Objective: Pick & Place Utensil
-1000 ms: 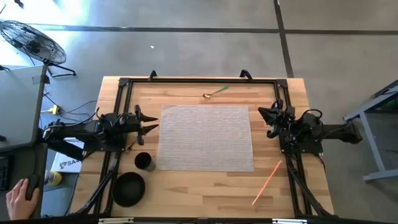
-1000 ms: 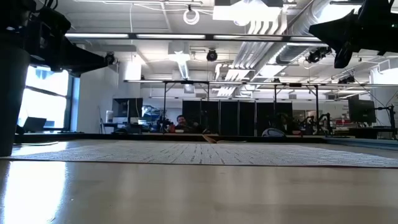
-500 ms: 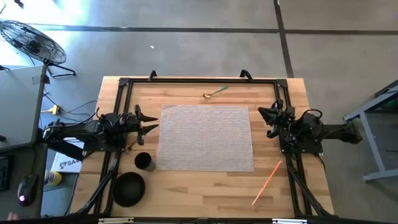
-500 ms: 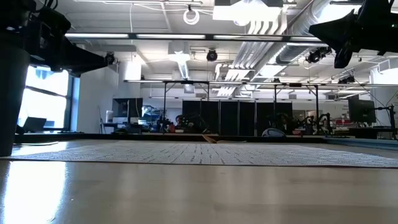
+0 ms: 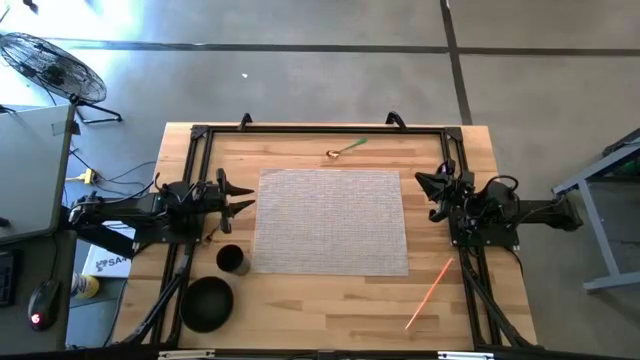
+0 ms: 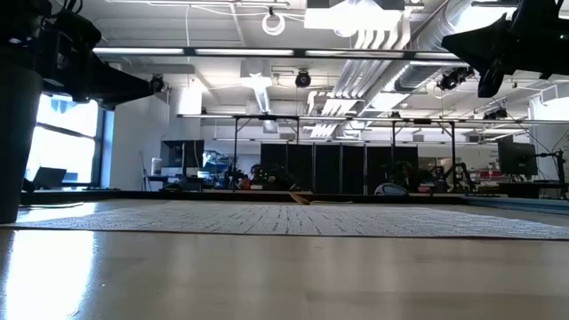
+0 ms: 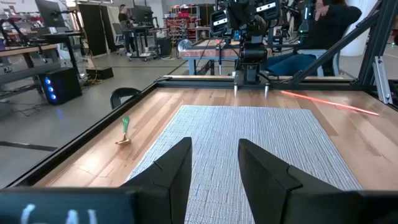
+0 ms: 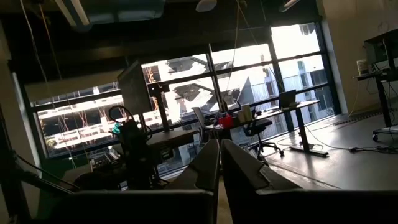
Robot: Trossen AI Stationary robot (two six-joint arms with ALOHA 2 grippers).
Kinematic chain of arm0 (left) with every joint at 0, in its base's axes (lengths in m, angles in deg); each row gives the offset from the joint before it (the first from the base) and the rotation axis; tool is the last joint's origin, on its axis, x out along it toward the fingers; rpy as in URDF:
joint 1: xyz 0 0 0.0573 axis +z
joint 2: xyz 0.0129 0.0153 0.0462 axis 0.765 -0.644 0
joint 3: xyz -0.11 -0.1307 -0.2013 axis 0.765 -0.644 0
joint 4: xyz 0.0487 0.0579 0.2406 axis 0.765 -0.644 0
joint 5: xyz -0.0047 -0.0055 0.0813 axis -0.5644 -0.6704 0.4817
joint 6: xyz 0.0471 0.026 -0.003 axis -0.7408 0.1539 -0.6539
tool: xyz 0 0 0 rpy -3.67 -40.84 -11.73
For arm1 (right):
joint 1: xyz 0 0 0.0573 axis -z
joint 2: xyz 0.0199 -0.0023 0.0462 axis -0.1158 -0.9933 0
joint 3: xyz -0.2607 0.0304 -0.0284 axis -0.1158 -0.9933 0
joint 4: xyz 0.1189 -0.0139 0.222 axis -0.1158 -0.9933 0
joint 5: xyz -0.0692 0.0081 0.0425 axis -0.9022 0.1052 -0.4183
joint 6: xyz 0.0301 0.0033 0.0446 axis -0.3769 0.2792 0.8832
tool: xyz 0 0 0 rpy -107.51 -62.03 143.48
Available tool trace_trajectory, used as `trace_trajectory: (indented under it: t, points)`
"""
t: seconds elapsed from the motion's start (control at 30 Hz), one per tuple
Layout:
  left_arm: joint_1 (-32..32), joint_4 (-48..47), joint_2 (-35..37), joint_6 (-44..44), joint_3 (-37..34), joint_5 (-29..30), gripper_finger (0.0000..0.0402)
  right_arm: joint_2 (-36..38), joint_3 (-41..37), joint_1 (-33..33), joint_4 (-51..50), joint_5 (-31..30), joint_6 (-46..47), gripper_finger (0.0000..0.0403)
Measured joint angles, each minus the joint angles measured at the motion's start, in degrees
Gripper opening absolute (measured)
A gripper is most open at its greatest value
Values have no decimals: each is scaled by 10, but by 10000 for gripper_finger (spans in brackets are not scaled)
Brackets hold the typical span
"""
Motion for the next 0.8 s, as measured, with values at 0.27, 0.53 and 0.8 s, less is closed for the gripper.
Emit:
trace_trajectory:
  t: [0.27,0.53,0.8]
  points:
    - [0,0,0,0,0,0,129,0,0,0,0,0,0,12]
    - [0,0,0,0,0,0,129,0,0,0,0,0,0,12]
    - [0,17,0,3,-1,0,129,0,0,0,0,0,0,12]
